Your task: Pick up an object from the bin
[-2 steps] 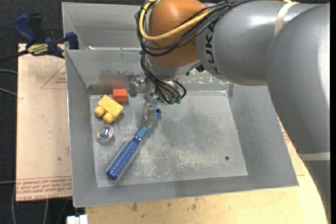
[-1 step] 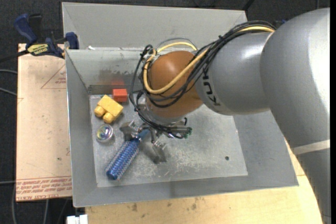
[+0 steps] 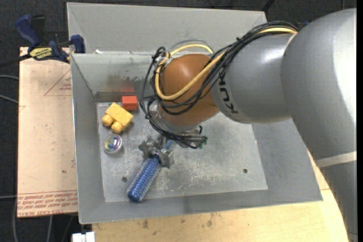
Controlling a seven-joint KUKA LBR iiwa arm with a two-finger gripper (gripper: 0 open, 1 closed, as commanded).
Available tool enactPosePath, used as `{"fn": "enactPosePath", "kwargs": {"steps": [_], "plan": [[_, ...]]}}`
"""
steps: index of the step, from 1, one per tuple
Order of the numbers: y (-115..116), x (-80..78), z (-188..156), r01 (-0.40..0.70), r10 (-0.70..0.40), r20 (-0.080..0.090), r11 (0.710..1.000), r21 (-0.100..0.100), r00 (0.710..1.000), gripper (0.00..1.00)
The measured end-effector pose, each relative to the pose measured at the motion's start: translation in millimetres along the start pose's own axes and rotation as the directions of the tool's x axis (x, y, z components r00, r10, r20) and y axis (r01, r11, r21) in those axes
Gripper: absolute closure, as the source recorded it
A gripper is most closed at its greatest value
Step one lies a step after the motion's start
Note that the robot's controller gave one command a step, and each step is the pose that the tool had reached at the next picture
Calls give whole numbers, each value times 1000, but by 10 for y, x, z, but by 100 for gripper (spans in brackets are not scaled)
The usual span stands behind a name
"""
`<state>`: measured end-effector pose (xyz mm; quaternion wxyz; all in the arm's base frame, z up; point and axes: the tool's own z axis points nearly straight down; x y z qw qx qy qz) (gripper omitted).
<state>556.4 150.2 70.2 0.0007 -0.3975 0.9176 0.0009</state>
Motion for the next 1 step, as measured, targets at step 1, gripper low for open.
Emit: {"fn": "enactPosePath", "kwargs": {"steps": [1], "plan": [[3, -267, -1305, 17, -17, 9, 1000, 6, 1000, 100]]}}
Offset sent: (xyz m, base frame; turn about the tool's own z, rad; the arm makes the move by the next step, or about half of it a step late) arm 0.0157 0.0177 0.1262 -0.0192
